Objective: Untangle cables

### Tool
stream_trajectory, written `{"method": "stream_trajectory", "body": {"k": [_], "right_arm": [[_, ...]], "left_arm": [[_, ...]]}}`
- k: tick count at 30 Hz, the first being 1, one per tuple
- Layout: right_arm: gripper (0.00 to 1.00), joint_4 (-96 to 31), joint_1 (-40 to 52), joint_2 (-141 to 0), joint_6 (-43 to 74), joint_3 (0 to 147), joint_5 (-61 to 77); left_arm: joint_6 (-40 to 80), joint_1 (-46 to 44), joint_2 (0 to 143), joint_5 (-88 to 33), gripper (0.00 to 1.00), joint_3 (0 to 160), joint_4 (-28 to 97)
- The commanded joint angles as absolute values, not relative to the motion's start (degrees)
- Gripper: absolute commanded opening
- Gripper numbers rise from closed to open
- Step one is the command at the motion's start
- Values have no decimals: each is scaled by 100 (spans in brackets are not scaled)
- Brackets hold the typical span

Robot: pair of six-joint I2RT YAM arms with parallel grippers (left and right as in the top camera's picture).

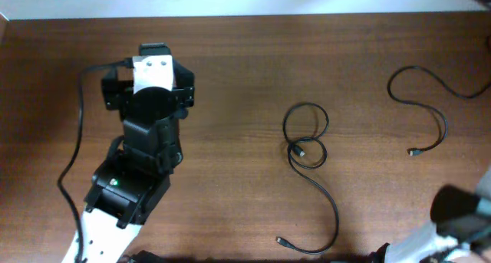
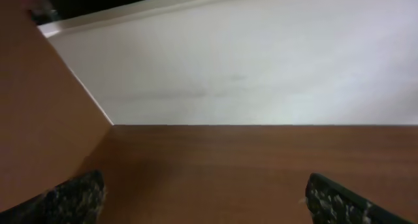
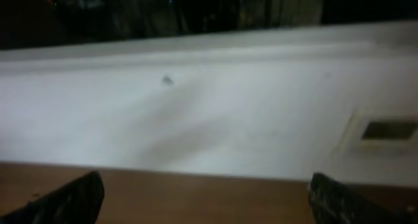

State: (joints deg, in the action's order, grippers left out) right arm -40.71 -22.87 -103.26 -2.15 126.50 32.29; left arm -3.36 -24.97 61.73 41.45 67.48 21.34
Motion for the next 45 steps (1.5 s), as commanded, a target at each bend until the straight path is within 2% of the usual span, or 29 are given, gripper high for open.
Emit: {"method": "stream_trajectory", "body": {"k": [1,5,8,11,14,18,20,24,25,26,28,32,37,38,39,40,41,44,45], "right_arm": [[99,-3461,-2198,-8715,56,11024,3365],[99,-2137,-1321,-6088,99,8079,2029],[99,-3450,-803,-5260,191,7043,2058],[99,-3837,-390,-5813,622,6233,2853],[99,-3745,659,-6963,460,5398,2928],[99,-3787,1638,-8519,2484,5301,923],[99,-4003,1767,-8766,3347,5301,257],[99,-4141,1756,-8814,4355,5127,-523],[90,-4121,1758,-8814,4628,5076,-523],[63,-3999,1756,-8814,4663,4995,-528],[68,-3802,1758,-8825,4663,4840,-692],[69,-3326,1763,-8825,4663,4377,-674],[69,-2886,1763,-8851,4661,4038,-674],[65,-2860,1763,-8858,4661,4038,-674],[28,-2845,1763,-8858,4661,4038,-676],[9,-2845,1763,-8862,4661,4038,-676],[4,-2845,1763,-8862,4661,4038,-676],[4,-2825,1763,-8842,4654,4047,-670],[4,-2827,1763,-8672,4329,4191,-493]], "left_arm": [[-281,-2290,6045,4248,99,6766,2104],[-283,-2281,6045,4248,99,6766,2110],[-395,-2281,6045,4248,99,6766,2104],[-392,-2281,6045,4248,99,6766,2108],[-392,-2281,6045,4246,99,6766,2259],[-392,-2281,6045,4246,99,6766,2279],[-392,-2281,6045,4248,99,6766,2281],[-392,-2281,6045,4246,99,6766,2322],[-392,-2281,6045,4248,99,6766,2351],[-392,-2281,6045,4246,99,6764,2410],[-392,-2281,6045,4246,99,6764,2504],[-392,-2281,6045,4248,99,6764,2539],[-392,-2281,6045,4248,99,6764,2539],[-392,-2281,6045,4248,99,6764,2541],[-392,-2281,6045,4248,99,6764,2541],[-392,-2281,6045,4246,99,6764,2543],[-392,-2281,6045,4248,99,6764,2554],[-392,-2281,6045,4246,99,6764,2624],[-390,-2283,6045,4206,99,6764,2624]]}}
